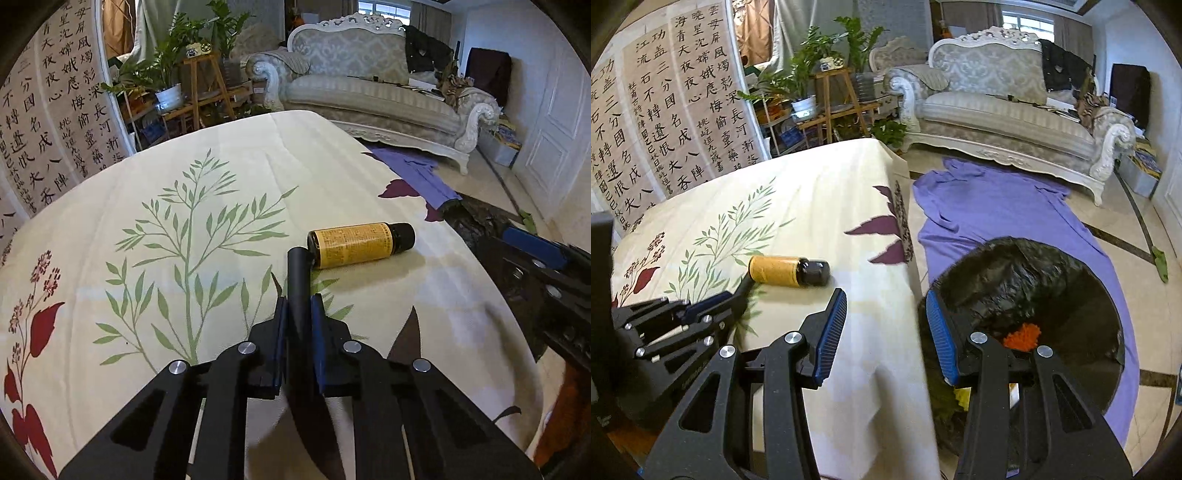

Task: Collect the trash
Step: 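Grasp the black marker with the left tool while the right tool approaches the yellow can, then grasp the yellow-labelled can with the right tool while the left tool holds the marker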

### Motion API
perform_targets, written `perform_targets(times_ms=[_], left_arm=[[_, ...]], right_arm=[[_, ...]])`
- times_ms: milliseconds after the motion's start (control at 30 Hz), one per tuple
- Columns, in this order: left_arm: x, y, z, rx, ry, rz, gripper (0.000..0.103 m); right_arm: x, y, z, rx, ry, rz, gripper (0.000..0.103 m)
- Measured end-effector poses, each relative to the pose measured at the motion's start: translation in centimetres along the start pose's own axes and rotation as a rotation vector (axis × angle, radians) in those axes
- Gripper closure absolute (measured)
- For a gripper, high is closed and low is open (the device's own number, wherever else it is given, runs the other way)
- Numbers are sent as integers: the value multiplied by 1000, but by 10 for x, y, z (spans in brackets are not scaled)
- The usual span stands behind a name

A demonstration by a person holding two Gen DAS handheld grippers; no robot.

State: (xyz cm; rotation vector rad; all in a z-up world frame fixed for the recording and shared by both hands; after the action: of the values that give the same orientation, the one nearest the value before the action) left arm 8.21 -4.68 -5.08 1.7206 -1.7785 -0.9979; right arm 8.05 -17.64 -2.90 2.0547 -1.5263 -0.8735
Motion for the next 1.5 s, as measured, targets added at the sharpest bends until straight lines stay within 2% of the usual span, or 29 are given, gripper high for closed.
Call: perform_targets(times_ms=[300,467,667,900,1067,1267,1333,1400,1500], left_arm=[[-37,9,3,20,46,-43,89],[-66,13,5,27,88,-74,89],[-91,13,13,23,119,-109,89],[-119,13,20,20,165,-140,89],[-130,16,24,29,176,-164,89],[-140,16,29,30,197,-173,89],[-144,16,30,28,204,-174,89],[-147,15,30,27,208,-173,89],[-147,15,31,29,210,-172,89]], right_arm=[[-14,-30,-26,-25,37,-27,59],[-12,-49,-37,-44,45,-2,59],[-16,-59,-29,-114,54,11,59],[-30,-48,-20,-102,71,15,59],[-46,-43,-25,-87,85,-58,59],[-70,-58,-24,-138,150,-104,59],[-74,-63,-20,-152,158,-109,62],[-77,-66,-20,-165,160,-113,71],[-81,-69,-18,-181,168,-116,75]])
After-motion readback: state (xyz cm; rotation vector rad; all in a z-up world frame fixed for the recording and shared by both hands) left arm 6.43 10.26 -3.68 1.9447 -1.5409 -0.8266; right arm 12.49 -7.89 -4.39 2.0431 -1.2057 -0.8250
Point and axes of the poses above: each gripper's, at about its wrist camera, not at the fingertips, and y roughly against the way its jaws point, x to its right, z to its underside, the point moved 1 cm from there along -y, roughly the way its jaws point, and after that the axes turned 11 degrees about -z, right-handed, at the moved point
